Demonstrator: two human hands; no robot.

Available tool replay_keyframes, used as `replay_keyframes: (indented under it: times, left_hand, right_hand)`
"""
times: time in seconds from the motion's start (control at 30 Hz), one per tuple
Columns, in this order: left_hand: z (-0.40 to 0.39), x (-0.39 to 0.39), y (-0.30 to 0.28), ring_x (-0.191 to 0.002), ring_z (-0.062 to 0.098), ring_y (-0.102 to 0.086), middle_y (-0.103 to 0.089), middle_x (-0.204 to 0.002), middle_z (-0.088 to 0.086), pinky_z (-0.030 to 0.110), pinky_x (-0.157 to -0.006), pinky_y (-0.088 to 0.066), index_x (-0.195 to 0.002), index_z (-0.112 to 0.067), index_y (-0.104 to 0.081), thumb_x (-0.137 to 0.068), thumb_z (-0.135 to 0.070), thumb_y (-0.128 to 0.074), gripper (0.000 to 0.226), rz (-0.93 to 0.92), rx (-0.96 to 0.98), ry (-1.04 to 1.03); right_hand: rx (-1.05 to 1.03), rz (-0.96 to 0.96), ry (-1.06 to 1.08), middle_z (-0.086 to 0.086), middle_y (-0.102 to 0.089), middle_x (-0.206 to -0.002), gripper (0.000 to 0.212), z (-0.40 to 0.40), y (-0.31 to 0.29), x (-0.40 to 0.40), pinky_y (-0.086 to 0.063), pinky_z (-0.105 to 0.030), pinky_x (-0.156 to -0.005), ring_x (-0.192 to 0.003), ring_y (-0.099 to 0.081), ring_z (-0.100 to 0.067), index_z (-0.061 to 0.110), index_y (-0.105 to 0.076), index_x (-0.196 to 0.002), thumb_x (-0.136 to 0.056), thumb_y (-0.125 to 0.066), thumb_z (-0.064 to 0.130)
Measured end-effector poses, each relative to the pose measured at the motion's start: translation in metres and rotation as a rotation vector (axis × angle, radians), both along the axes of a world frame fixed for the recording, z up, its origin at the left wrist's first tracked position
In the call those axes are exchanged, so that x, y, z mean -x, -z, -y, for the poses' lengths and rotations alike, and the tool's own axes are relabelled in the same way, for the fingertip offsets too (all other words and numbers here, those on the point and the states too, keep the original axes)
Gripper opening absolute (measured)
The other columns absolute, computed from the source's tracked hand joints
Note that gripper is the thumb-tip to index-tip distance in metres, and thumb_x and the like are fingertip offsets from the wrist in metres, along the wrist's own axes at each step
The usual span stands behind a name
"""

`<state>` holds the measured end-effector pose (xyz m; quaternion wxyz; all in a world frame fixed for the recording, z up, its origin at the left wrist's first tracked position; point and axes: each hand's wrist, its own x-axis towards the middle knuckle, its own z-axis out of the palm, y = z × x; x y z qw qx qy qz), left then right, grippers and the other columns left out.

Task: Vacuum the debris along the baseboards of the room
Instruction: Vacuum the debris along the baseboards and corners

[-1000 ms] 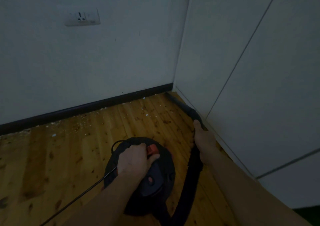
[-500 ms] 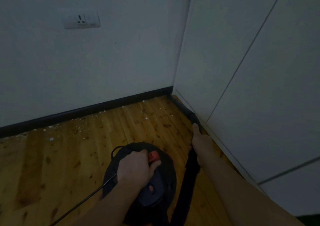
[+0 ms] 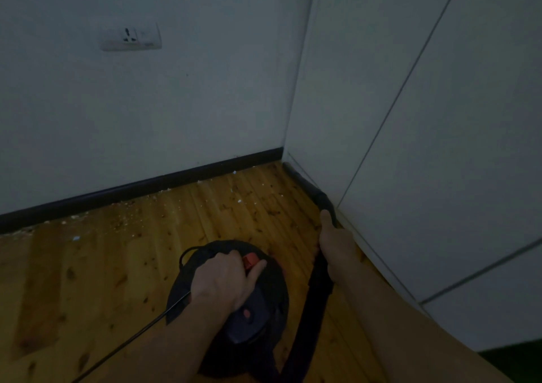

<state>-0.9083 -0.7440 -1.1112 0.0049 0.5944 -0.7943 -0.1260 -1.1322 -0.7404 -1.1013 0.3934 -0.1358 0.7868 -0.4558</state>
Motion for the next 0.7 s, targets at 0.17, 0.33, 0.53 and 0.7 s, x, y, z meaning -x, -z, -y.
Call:
replay_keyframes:
  times: [0.17, 0.33, 0.53, 0.7]
  left_hand:
    - [-0.013, -0.004, -0.006, -0.087, 0.023, -0.068, -0.068, -0.095, 0.002, 0.034, -0.069, -0.047, -0.083, -0.025, -0.052, -0.090, -0.085, -0.027, 0.066, -0.018, -0.003, -0.004]
    - [-0.038, -0.012, -0.008, -0.086, 0.024, -0.068, -0.067, -0.089, 0.002, 0.033, -0.069, -0.048, -0.077, -0.026, -0.054, -0.090, -0.084, -0.030, 0.065, -0.039, 0.000, 0.005]
    - [-0.079, -0.024, -0.011, -0.087, 0.025, -0.068, -0.064, -0.086, 0.001, 0.035, -0.073, -0.052, -0.079, -0.024, -0.055, -0.090, -0.084, -0.031, 0.065, -0.058, -0.038, 0.009]
    - [-0.115, -0.025, -0.007, -0.086, 0.023, -0.068, -0.064, -0.087, -0.001, 0.033, -0.070, -0.049, -0.085, -0.024, -0.058, -0.089, -0.085, -0.031, 0.067, -0.026, -0.058, 0.006]
  right_hand:
    - [-0.023, -0.079, -0.032, -0.013, -0.065, -0.089, 0.060, -0.018, -0.013, -0.014, -0.046, -0.030, -0.061, -0.075, -0.060, -0.024, 0.013, -0.064, -0.094, -0.096, -0.048, 0.071]
    - [-0.032, -0.143, -0.033, -0.010, -0.064, -0.089, 0.061, -0.046, -0.013, -0.033, -0.056, -0.036, -0.070, -0.079, -0.064, -0.025, 0.012, -0.061, -0.097, -0.094, -0.049, 0.072]
    - [-0.026, -0.122, -0.007, -0.012, -0.065, -0.087, 0.060, -0.096, -0.024, -0.046, -0.056, -0.036, -0.070, -0.074, -0.063, -0.025, 0.010, -0.065, -0.095, -0.096, -0.051, 0.068]
    - [-0.059, -0.179, -0.016, -0.009, -0.064, -0.088, 0.057, -0.135, -0.031, -0.056, -0.055, -0.034, -0.067, -0.075, -0.061, -0.023, 0.010, -0.059, -0.091, -0.098, -0.049, 0.067]
